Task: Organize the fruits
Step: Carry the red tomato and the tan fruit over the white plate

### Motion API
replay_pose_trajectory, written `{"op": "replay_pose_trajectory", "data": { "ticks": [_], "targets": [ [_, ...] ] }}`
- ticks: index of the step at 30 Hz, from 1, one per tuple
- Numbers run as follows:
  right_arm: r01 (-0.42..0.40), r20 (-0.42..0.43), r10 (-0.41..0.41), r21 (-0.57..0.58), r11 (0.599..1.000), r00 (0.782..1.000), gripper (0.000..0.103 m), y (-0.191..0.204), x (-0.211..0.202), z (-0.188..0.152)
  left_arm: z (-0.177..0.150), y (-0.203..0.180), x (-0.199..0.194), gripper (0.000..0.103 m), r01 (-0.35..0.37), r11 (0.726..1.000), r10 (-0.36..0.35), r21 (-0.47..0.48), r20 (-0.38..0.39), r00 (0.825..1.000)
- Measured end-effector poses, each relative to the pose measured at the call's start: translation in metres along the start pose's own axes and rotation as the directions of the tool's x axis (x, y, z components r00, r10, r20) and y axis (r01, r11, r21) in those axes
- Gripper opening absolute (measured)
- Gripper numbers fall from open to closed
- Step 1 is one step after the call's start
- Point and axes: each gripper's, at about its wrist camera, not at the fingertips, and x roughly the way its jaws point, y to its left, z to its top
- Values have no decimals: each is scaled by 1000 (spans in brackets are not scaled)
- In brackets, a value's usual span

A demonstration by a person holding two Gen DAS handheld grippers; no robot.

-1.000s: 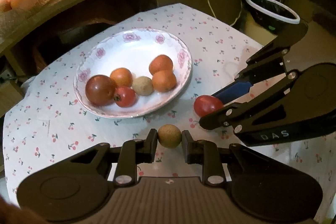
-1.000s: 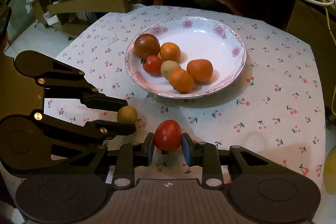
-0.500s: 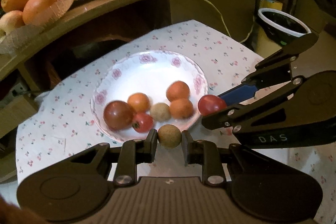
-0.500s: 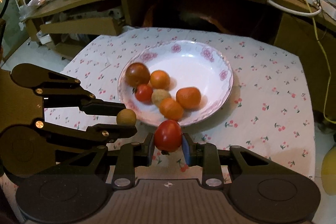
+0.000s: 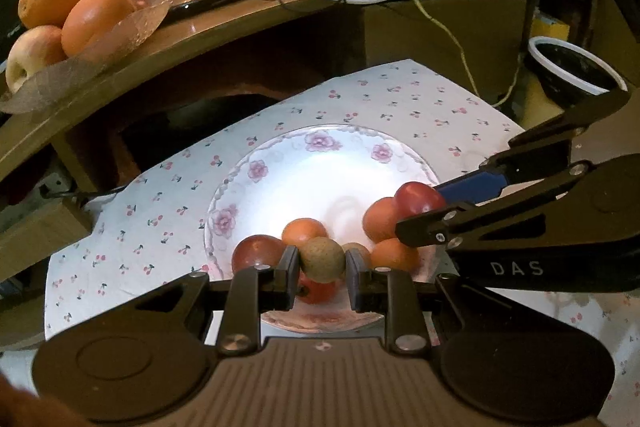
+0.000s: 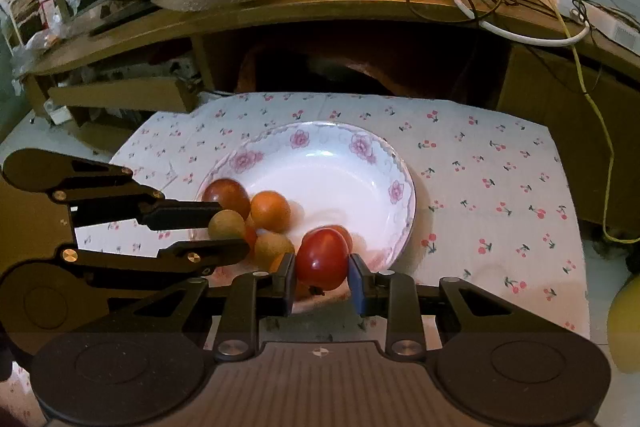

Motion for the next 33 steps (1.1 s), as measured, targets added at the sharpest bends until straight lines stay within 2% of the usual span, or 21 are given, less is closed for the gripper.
{"op": "replay_pose_trajectory", "data": {
  "ticks": [33],
  "targets": [
    [33, 70, -32, -2, 999, 997, 32, -19, 37, 32, 28, 24, 42, 29, -33, 998, 36, -56, 50, 998]
  ]
}}
